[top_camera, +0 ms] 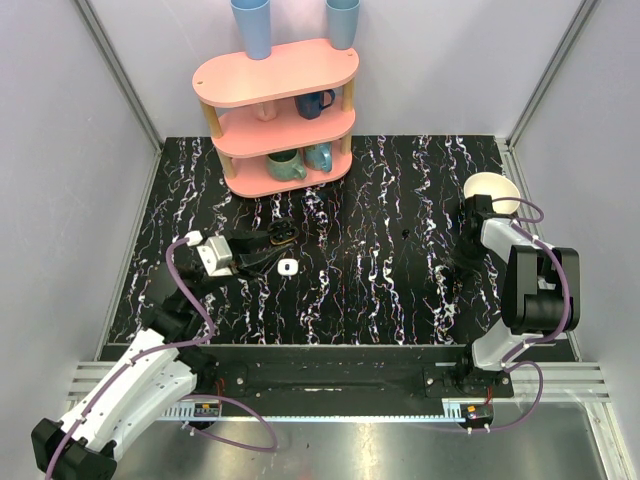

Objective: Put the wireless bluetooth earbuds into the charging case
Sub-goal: Pick up the left earbud from the corner of the board.

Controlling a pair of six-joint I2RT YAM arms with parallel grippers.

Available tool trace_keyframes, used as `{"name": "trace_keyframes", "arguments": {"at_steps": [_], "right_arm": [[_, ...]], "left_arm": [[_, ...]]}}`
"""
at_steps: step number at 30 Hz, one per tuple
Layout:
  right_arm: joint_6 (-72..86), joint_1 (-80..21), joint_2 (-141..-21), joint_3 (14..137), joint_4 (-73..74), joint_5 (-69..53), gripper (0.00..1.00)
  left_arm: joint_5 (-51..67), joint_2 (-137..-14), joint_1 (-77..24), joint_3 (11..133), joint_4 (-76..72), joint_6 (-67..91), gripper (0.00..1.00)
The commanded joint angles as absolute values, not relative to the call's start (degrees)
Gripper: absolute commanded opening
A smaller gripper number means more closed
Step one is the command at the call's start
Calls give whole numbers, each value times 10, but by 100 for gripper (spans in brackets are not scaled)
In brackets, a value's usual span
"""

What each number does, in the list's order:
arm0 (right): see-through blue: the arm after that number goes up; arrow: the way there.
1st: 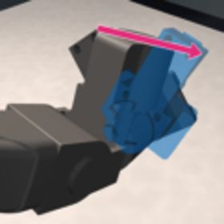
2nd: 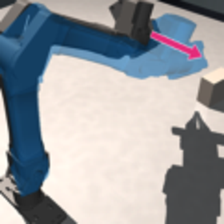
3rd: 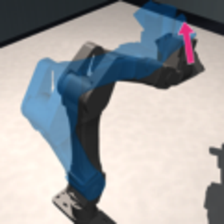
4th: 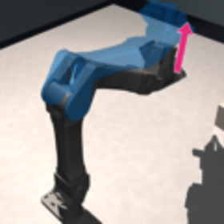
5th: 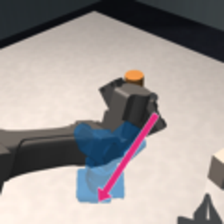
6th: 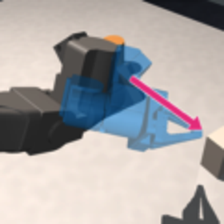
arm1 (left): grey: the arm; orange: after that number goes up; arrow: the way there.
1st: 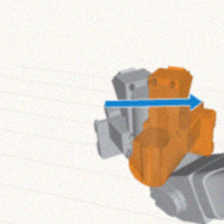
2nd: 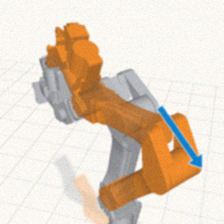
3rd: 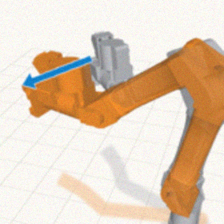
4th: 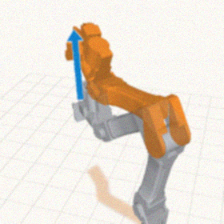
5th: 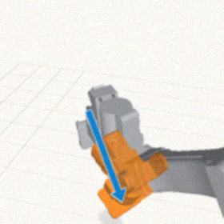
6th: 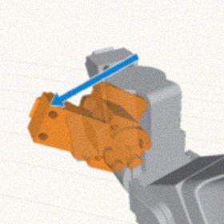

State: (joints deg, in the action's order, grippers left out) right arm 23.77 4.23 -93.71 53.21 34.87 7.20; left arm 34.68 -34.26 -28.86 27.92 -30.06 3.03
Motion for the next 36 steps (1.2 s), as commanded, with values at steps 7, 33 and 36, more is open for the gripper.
{"name": "trace_keyframes", "arguments": {"at_steps": [7,33,36], "right_arm": [[239,40,-936,519,352,71,37],[238,40,-933,511,344,62,36],[238,40,-932,512,344,62,34]], "left_arm": [[362,-342,-290,304,-322,31,0],[364,-335,-290,301,-320,34,0],[364,-336,-290,302,-320,34,0]]}}
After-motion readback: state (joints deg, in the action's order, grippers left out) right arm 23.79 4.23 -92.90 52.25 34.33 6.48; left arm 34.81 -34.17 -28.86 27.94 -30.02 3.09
